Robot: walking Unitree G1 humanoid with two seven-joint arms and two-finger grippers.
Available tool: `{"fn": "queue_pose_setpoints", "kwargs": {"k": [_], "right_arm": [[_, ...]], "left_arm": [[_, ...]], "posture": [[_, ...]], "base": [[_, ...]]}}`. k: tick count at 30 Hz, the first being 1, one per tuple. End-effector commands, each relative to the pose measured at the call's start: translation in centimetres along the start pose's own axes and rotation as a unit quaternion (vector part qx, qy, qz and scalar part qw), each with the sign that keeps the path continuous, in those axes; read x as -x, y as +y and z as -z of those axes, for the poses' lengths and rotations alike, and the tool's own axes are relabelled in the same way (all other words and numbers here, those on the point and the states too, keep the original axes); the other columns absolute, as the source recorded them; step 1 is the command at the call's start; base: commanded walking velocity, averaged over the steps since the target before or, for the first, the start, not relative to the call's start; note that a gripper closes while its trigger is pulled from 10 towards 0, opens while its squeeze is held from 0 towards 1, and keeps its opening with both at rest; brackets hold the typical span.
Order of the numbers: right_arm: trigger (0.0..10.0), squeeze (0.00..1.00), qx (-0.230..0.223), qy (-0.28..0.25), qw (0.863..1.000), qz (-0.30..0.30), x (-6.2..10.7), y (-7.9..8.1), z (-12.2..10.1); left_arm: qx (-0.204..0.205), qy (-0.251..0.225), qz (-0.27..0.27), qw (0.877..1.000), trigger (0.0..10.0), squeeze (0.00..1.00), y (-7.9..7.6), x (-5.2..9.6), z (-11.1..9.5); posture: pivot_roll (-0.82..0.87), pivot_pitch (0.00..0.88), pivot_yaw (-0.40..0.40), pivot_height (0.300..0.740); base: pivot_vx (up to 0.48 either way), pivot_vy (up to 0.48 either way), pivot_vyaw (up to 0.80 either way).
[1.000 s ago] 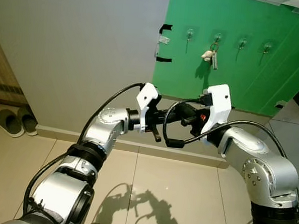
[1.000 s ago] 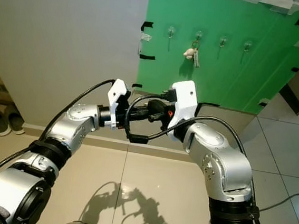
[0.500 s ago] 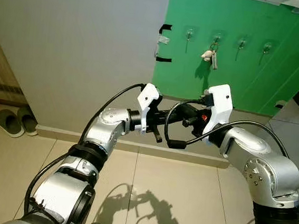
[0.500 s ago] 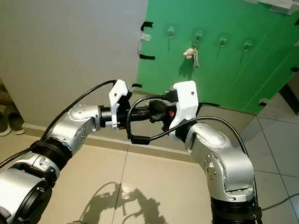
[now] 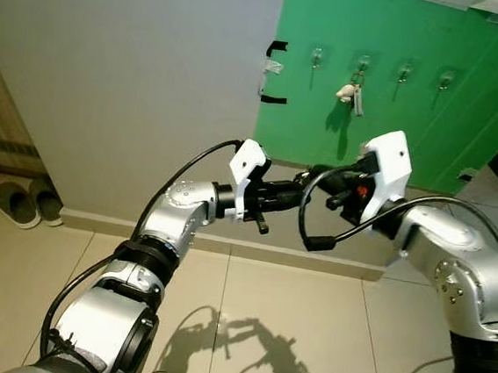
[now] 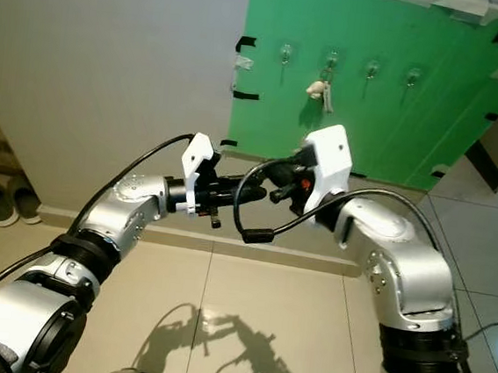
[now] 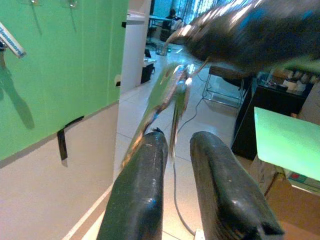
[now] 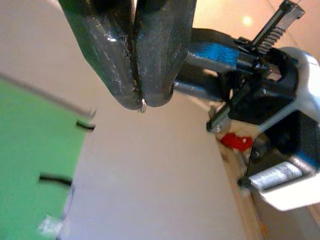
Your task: Hang keys on a hook
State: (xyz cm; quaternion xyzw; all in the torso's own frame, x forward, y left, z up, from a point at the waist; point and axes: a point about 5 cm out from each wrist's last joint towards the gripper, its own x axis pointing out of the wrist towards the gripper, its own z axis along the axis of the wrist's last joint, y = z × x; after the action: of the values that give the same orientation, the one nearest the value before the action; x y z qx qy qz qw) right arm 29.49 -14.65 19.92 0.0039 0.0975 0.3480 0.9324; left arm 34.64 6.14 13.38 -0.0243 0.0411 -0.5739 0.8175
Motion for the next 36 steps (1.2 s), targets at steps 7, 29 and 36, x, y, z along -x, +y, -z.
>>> {"fn": "queue_pose_setpoints", "kwargs": {"k": [7,29,36], "right_arm": [[0.0,0.0,0.041,-0.007,0.999,-0.02,1.0,-1.8,-1.3],[0.0,0.0,0.002,-0.051,0.997,0.062,0.5,-2.9,3.5],[0.0,0.0,-0.019,-0.047,0.98,0.191,0.0,-2.1,6.7]], "left_arm": [[-0.009,0.018,0.018,1.0,10.0,1.0,-0.1,0.7,0.2],[0.065,-0.062,-0.408,0.909,10.0,0.0,1.8,5.0,3.1],[0.001,-0.002,-0.427,0.904,10.0,0.0,0.5,5.4,3.2]], "posture": [[-0.1,0.0,-0.034,0.74],[-0.05,0.0,-0.014,0.74],[-0.05,0.0,0.019,0.74]], "base": [[0.0,0.0,0.0],[0.0,0.0,0.0],[0.0,0.0,0.0]]}}
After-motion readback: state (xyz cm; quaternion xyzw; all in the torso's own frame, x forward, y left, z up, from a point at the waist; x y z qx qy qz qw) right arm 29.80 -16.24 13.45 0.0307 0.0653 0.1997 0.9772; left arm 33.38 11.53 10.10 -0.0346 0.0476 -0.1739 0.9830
